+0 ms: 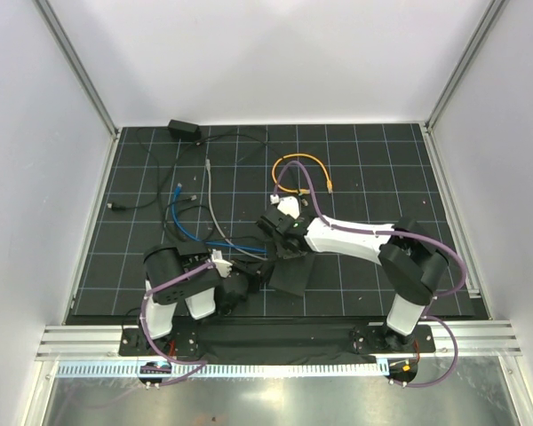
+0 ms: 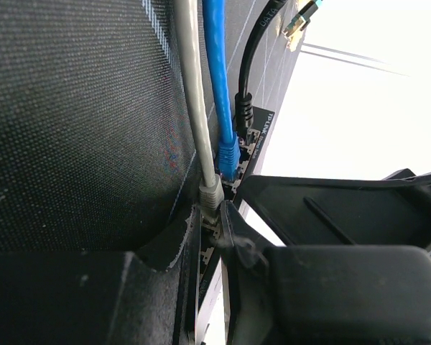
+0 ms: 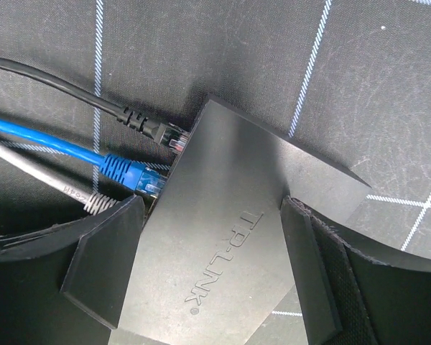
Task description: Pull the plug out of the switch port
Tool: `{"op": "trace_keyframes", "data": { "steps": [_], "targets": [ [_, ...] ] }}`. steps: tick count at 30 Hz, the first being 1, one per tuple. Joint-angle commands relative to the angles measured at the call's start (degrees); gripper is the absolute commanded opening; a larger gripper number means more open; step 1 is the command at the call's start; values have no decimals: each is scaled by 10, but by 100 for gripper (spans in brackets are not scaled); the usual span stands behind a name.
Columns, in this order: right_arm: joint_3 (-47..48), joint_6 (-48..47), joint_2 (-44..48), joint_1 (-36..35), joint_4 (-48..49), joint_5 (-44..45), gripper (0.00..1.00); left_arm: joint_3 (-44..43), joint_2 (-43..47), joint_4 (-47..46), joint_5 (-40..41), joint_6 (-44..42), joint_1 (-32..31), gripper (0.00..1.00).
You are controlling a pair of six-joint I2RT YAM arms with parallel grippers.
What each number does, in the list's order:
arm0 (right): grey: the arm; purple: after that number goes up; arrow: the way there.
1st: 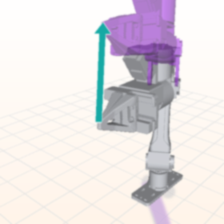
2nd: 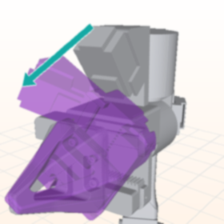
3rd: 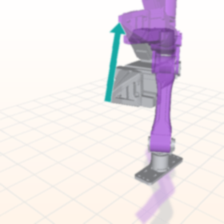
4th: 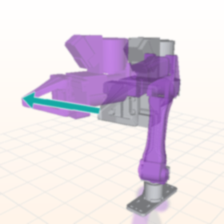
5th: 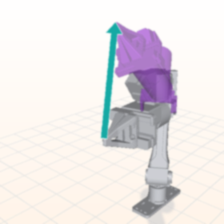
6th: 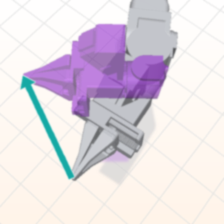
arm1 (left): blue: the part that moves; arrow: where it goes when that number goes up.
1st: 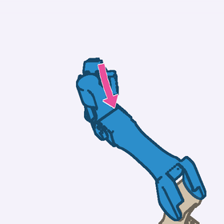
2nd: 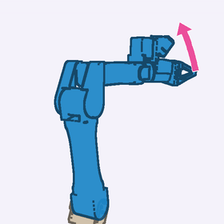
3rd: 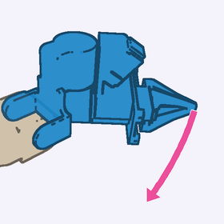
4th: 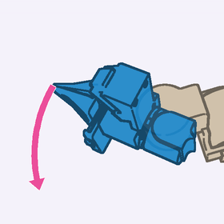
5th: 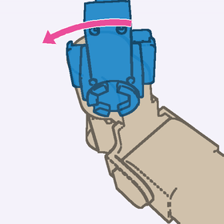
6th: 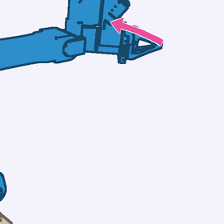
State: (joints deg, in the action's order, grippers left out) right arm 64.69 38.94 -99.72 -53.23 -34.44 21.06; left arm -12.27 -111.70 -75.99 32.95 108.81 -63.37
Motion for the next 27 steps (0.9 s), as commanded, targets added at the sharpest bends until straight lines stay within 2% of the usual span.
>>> {"op": "trace_keyframes", "data": {
  "steps": [1, 13, 19, 20, 22, 23, 25, 26, 27],
  "targets": [
    [-3, 11, -25, -12, -27, 20, 85, 16, -21, 40, -1, -11, 0, 0],
    [-77, -11, -21, -26, -10, 27, 85, 49, 17, 35, 36, -37, 25, 0],
    [-91, -24, -27, -25, 12, 10, 85, 71, 89, 44, 34, -94, 48, 0],
    [-91, -25, -25, -26, 19, 7, 85, 72, 103, 50, 29, -124, 48, 0],
    [-98, -27, -5, -26, 35, -11, 86, 64, 166, 90, 12, -148, 48, 0],
    [-99, -30, 2, -24, 46, -15, 86, 54, 195, 150, 9, -174, 45, 0],
    [-92, -35, 13, -24, 46, -18, 86, 48, 249, 210, 5, -199, 40, 0],
    [-82, -36, 17, -23, 35, -15, 87, 45, 322, 239, 4, -228, 40, 0],
    [-77, -38, 21, -23, 29, -14, 87, 28, 360, 334, 5, -248, 40, 0]
  ]
}}
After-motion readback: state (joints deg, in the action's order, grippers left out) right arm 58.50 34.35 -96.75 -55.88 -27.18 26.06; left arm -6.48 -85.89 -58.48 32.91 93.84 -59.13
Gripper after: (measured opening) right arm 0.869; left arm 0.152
